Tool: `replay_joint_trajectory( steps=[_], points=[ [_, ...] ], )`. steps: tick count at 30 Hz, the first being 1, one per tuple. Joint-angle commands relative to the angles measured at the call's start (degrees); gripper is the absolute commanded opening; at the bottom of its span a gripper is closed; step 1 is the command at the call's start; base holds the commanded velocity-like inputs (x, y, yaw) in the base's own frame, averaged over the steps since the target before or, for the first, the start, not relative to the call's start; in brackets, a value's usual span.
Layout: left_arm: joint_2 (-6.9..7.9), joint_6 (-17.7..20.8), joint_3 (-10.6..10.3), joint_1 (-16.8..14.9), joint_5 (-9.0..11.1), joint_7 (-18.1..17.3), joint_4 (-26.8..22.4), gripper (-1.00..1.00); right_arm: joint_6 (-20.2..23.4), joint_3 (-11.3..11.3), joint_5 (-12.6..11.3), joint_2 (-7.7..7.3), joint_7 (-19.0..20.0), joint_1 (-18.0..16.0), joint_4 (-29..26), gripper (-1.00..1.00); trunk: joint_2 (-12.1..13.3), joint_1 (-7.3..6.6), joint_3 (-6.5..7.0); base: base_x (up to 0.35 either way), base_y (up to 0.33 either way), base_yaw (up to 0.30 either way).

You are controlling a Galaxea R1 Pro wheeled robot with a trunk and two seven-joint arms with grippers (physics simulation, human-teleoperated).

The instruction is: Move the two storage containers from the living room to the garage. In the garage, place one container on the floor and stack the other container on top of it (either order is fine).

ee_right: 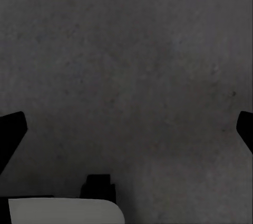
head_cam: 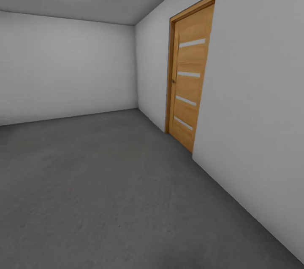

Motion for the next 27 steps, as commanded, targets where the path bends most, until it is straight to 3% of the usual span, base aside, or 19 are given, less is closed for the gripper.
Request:
replay_joint_trajectory(
  steps=[1, 16, 27],
  points=[
    [-0.05, 0.38, 0.14, 0.05, 0.01, 0.03, -0.19, 1.00, 0.37, 0.05, 0.01, -0.02, -0.03, -0.01, -0.15, 1.00, -0.03, 0.03, -0.05, 0.258, 0.218, 0.252],
    [-0.05, 0.35, 0.31, 0.03, 0.01, 0.03, -0.20, 1.00, 0.37, 0.14, 0.01, -0.01, -0.03, 0.02, -0.15, 1.00, -0.03, 0.03, -0.05, 0.260, 0.212, 0.222],
    [-0.05, 0.36, 1.42, 0.04, 0.01, 0.03, -0.19, 1.00, 0.37, 0.14, 0.01, 0.01, -0.03, 0.02, -0.15, 1.00, -0.03, 0.03, -0.05, 0.262, 0.206, 0.020]
  ],
)
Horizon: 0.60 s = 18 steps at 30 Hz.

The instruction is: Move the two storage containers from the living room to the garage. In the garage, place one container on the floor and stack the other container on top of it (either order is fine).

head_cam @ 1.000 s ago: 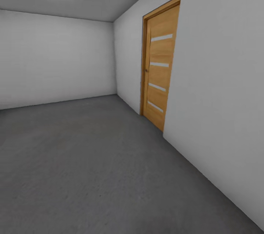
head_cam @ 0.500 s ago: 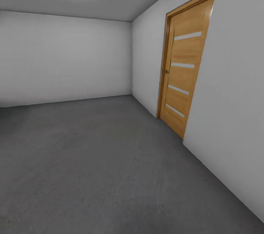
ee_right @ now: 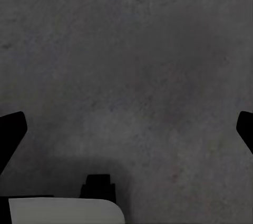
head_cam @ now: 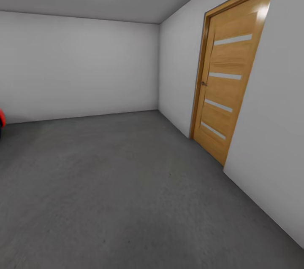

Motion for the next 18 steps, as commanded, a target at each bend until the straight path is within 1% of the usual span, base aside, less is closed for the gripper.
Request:
replay_joint_trajectory(
  steps=[1, 12, 18],
  points=[
    [-0.05, 0.38, 0.16, 0.03, 0.01, 0.03, -0.22, 1.00, 0.37, 0.06, 0.01, -0.03, -0.03, -0.02, -0.14, 1.00, -0.03, 0.03, -0.05, 0.262, 0.202, 0.001],
    [0.01, 0.36, 0.26, 0.03, 0.01, 0.05, -0.22, 1.00, 0.37, 0.06, 0.01, 0.00, -0.03, -0.02, -0.13, 1.00, -0.03, 0.03, -0.05, 0.263, 0.194, 0.000],
    [0.04, 0.37, 0.29, 0.03, 0.01, 0.11, -0.22, 1.00, 0.37, 0.06, 0.01, 0.02, -0.03, -0.02, -0.14, 1.00, -0.03, 0.03, -0.05, 0.283, 0.131, 0.000]
  ],
)
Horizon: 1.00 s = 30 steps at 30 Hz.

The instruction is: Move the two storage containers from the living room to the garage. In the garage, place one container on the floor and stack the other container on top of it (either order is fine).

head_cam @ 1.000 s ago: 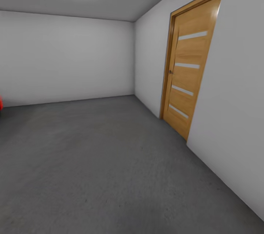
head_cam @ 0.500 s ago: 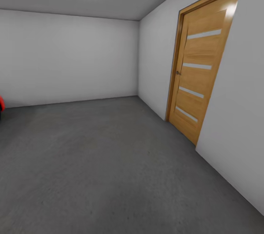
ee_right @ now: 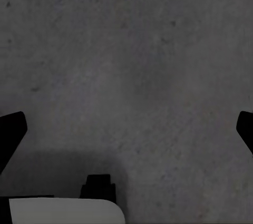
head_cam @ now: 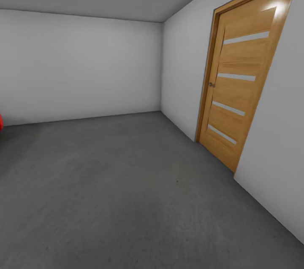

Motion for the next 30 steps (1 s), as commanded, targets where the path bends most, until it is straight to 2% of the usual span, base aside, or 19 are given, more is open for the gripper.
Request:
replay_joint_trajectory(
  steps=[1, 7, 19, 30],
  points=[
    [-0.05, 0.39, 0.23, 0.04, 0.01, 0.04, -0.22, 1.00, 0.36, 0.06, 0.01, -0.04, -0.03, 0.02, -0.13, 1.00, -0.03, 0.03, -0.05, 0.295, 0.107, 0.000],
    [-0.08, 0.44, 0.48, 0.04, 0.01, 0.29, -0.20, 1.00, 0.36, 0.05, 0.01, -0.04, -0.03, 0.00, -0.14, 1.00, -0.03, 0.03, -0.05, 0.305, 0.062, -0.076],
    [-0.12, 0.44, 0.49, 0.04, 0.01, 0.31, -0.20, 1.00, 0.36, 0.05, 0.01, -0.01, -0.03, 0.03, -0.14, 1.00, -0.03, 0.03, -0.05, 0.317, 0.052, -0.225],
    [-0.08, 0.44, 0.49, 0.04, 0.01, 0.31, -0.18, 1.00, 0.36, -0.03, 0.01, 0.00, -0.03, 0.01, -0.14, 1.00, -0.03, 0.03, -0.05, 0.304, 0.172, -0.022]
  ],
)
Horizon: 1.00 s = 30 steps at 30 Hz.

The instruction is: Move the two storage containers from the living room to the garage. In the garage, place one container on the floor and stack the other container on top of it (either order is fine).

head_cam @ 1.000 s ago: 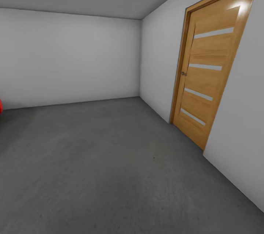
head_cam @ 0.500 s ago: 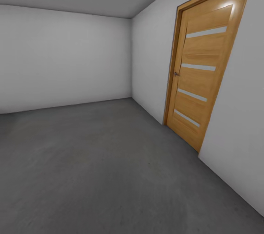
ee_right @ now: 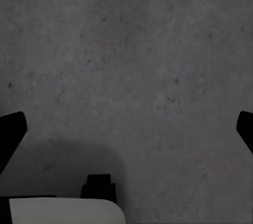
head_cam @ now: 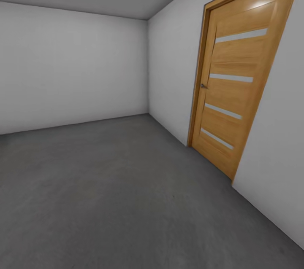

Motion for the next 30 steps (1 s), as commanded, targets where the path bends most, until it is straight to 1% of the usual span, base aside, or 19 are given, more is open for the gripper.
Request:
replay_joint_trajectory(
  steps=[1, 26, 30],
  points=[
    [-0.07, 0.38, 0.14, 0.03, 0.01, 0.03, -0.22, 1.00, 0.36, 0.05, 0.01, -0.02, -0.03, 0.01, -0.14, 1.00, -0.03, 0.03, -0.05, 0.294, 0.191, -0.001],
    [-0.02, 0.38, 0.14, 0.03, 0.01, 0.03, -0.21, 1.00, 0.36, 0.05, 0.01, -0.02, -0.03, 0.01, -0.13, 1.00, -0.03, 0.03, -0.05, 0.294, 0.153, -0.020],
    [-0.02, 0.38, 0.14, 0.03, 0.01, 0.03, -0.19, 1.00, 0.36, 0.05, 0.01, -0.02, -0.03, -0.01, -0.14, 1.00, -0.03, 0.03, -0.05, 0.302, 0.087, -0.112]
  ],
)
